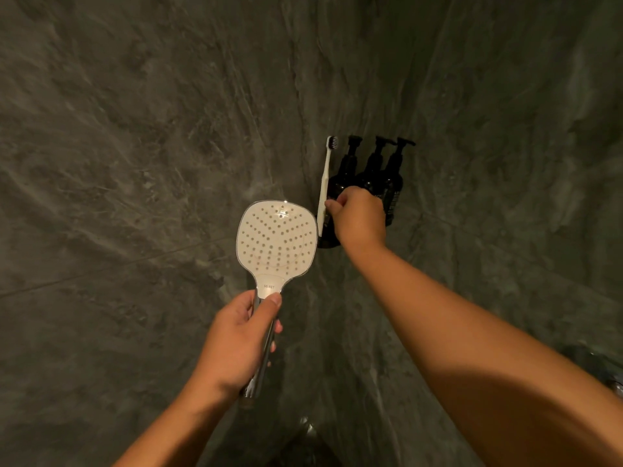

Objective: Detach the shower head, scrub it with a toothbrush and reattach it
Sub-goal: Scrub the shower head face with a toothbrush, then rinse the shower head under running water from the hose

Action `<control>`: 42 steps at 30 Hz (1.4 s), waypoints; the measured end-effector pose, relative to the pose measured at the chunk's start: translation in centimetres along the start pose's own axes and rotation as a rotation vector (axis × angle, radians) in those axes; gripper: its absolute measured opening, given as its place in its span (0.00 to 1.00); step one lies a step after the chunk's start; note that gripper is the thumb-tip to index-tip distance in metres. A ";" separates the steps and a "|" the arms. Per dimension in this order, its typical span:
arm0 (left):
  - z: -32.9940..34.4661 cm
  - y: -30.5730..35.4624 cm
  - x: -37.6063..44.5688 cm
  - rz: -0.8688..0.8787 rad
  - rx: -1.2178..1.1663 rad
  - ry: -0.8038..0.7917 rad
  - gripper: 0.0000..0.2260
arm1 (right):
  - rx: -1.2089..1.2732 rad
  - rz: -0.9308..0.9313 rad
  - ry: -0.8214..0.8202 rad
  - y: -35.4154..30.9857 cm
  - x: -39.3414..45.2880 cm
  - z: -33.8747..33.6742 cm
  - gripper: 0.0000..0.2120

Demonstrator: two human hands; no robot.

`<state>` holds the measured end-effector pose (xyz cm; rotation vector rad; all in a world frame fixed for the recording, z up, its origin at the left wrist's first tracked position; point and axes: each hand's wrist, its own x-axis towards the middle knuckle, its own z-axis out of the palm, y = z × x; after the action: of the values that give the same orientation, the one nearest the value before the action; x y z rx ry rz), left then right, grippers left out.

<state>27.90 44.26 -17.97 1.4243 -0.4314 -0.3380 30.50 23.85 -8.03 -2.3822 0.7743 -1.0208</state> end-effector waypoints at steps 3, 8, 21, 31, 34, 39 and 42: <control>0.6 0.2 -0.2 -0.006 -0.012 -0.004 0.11 | 0.056 -0.015 -0.003 0.7 -1.1 -1.0 0.11; 2.4 0.3 -0.8 -0.036 -0.032 0.012 0.14 | 0.439 0.088 -0.085 2.8 -6.1 -2.7 0.15; 16.6 -1.0 -5.5 0.027 0.017 -0.183 0.18 | 1.180 0.561 -0.352 10.3 -17.5 -11.3 0.09; 30.3 -0.4 -10.2 0.201 0.155 -0.423 0.16 | 1.102 0.569 0.140 19.8 -19.4 -23.9 0.10; 34.5 0.7 -10.8 0.269 0.133 -0.454 0.13 | 1.012 0.606 0.239 22.7 -19.7 -29.3 0.07; 43.0 5.2 -11.4 0.437 0.081 -0.564 0.10 | 0.931 0.612 0.412 27.1 -20.0 -38.4 0.07; 48.8 8.9 -11.5 0.520 0.027 -0.608 0.09 | 0.892 0.574 0.475 29.1 -19.6 -43.2 0.08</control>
<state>-5.85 8.14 -5.59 1.1611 -1.2762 -0.3338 -22.66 7.37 -7.51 -1.0961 0.8409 -1.3082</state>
